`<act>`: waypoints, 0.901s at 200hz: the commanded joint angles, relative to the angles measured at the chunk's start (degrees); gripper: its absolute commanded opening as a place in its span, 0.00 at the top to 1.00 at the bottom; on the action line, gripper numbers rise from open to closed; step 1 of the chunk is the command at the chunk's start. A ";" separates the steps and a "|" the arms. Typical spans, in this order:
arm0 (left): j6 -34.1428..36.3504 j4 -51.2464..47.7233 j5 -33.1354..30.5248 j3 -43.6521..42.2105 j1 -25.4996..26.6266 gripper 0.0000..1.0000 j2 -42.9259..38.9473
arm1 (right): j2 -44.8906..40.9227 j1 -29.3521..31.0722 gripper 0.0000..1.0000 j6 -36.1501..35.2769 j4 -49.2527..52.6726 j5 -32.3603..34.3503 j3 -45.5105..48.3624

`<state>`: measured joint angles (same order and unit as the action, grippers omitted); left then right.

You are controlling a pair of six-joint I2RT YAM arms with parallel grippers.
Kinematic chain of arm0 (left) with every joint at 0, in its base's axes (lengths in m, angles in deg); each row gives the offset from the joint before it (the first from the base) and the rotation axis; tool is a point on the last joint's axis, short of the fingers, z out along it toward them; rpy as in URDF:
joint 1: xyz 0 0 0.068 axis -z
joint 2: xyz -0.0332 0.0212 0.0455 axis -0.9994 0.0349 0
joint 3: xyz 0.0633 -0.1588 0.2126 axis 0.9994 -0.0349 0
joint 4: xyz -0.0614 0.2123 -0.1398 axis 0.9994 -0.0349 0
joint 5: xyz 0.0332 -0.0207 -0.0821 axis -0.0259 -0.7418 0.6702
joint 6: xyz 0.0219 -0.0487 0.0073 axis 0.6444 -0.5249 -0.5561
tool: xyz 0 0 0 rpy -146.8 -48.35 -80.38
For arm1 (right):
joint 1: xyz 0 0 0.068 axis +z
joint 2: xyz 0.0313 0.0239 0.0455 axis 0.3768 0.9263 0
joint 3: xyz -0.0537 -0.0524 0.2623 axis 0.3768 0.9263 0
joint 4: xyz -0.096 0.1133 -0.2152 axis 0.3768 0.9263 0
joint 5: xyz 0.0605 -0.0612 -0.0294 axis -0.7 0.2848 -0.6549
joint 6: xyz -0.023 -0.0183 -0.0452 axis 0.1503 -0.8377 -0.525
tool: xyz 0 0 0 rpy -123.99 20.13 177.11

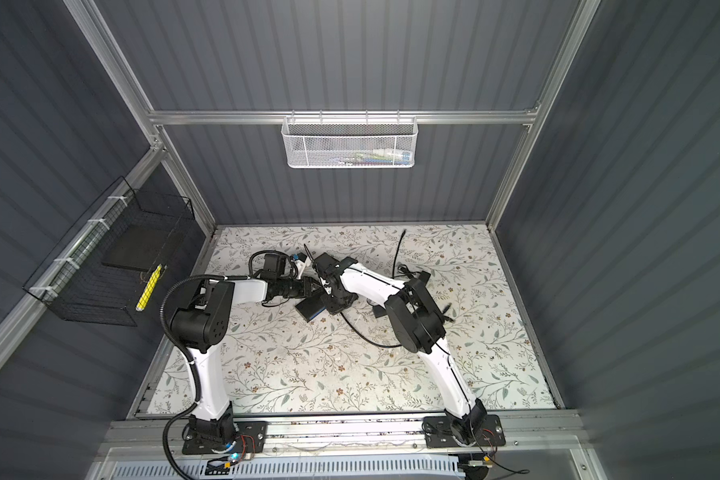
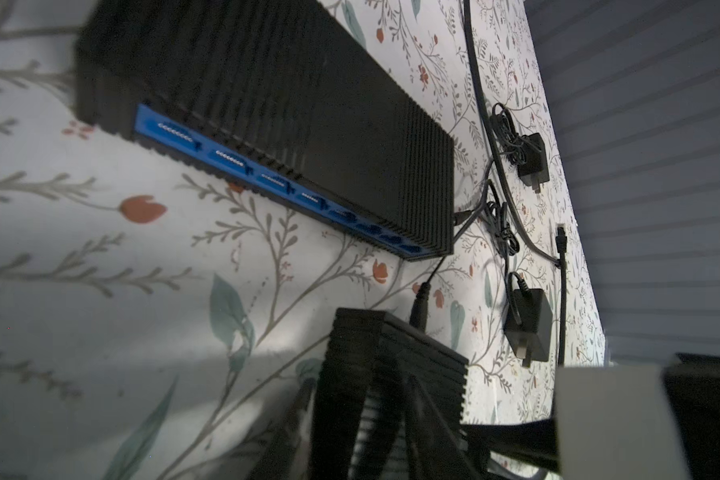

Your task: Insert the plug into the switch port

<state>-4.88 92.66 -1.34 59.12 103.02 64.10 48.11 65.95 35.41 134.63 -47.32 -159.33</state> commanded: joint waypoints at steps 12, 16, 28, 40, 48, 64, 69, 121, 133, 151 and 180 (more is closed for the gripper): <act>2.22 -4.30 -1.36 -2.53 2.10 0.65 -0.74 | 0.75 -0.64 1.00 0.44 -0.48 -0.01 -3.06; 2.26 -4.29 -1.27 -2.52 2.11 0.65 -0.75 | 0.83 -0.66 1.00 0.39 -0.44 -0.02 -3.06; 2.26 -4.13 -1.21 -2.74 2.36 0.65 -0.80 | 1.08 -0.69 1.00 0.30 -0.52 0.07 -3.15; 2.18 -3.65 -1.01 -2.79 2.61 0.65 -0.77 | 1.38 -0.59 1.00 0.22 -0.53 0.14 -3.14; 2.09 -3.40 -0.86 -3.03 2.77 0.65 -0.60 | 1.54 -0.64 1.00 0.12 -0.52 0.26 -3.23; 2.00 -2.94 -0.68 -3.20 3.31 0.65 -0.37 | 1.35 -0.66 1.00 -0.55 -1.02 0.38 -3.16; 2.01 -2.75 -0.55 -3.31 3.39 0.65 -0.36 | 1.16 -0.66 1.00 -0.80 -1.29 0.36 -3.15; 2.41 -2.86 0.88 -2.41 3.47 0.65 0.54 | -0.34 -0.61 1.00 -4.27 -4.30 3.15 -0.09; 2.48 -3.17 1.47 -1.95 3.52 0.65 0.93 | -0.37 -0.65 1.00 -4.75 -4.63 4.40 0.00; 2.61 -3.55 1.98 -1.54 3.52 0.65 1.16 | -0.38 -0.63 1.00 -5.45 -4.95 6.67 -0.04; 3.44 -5.37 2.75 0.09 3.60 0.65 1.68 | -0.44 -0.59 1.00 -7.19 -6.15 9.92 1.25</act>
<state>-3.31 94.32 -2.52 58.36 104.47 63.49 48.27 65.79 30.25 135.46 -43.32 -158.91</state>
